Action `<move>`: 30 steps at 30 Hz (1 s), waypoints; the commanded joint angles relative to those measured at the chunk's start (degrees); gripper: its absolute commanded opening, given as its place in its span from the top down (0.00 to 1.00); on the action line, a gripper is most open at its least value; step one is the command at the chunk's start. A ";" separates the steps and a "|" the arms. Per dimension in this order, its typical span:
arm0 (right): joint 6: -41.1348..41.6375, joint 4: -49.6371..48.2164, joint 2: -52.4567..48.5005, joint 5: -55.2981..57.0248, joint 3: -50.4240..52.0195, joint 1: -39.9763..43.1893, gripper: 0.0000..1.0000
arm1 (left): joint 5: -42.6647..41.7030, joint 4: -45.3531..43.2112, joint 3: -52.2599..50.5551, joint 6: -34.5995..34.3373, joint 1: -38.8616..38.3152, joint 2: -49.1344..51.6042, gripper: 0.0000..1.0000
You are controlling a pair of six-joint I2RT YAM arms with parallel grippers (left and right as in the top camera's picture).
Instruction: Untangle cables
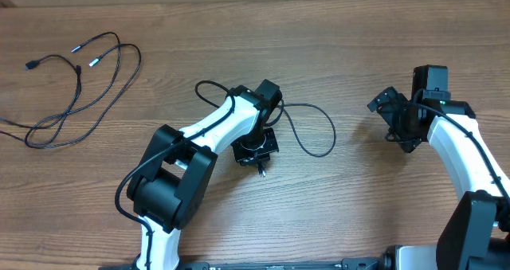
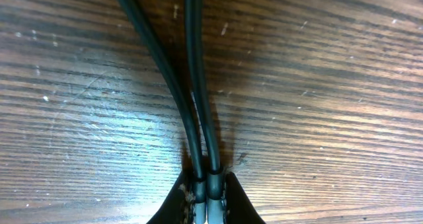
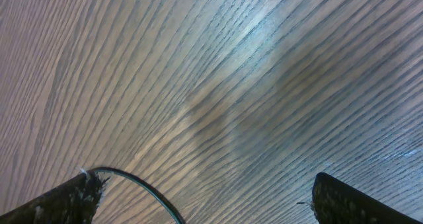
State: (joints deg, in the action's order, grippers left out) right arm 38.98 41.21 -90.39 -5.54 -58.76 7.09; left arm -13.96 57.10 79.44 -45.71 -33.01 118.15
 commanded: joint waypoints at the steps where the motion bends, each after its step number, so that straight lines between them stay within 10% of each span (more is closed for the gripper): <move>1: 0.02 -0.17 0.59 0.59 -0.81 0.07 0.00 | 1.05 -0.28 -0.59 -0.11 -0.13 0.26 0.93; 16: 0.02 -0.37 0.59 0.59 -0.81 0.07 0.00 | 1.03 1.03 -0.59 0.59 -0.13 0.26 0.63; 25: 0.02 -0.37 0.59 0.59 -0.81 0.07 0.00 | 1.07 1.27 -0.59 2.34 0.00 0.26 0.73; 30: 0.02 -0.37 0.59 0.57 -0.81 0.07 0.00 | 1.01 1.33 -0.52 4.00 1.05 0.24 0.96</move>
State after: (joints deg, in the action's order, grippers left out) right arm 38.98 41.15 -90.37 -5.56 -58.76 7.09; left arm -13.76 58.30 79.44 -43.64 -32.86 118.13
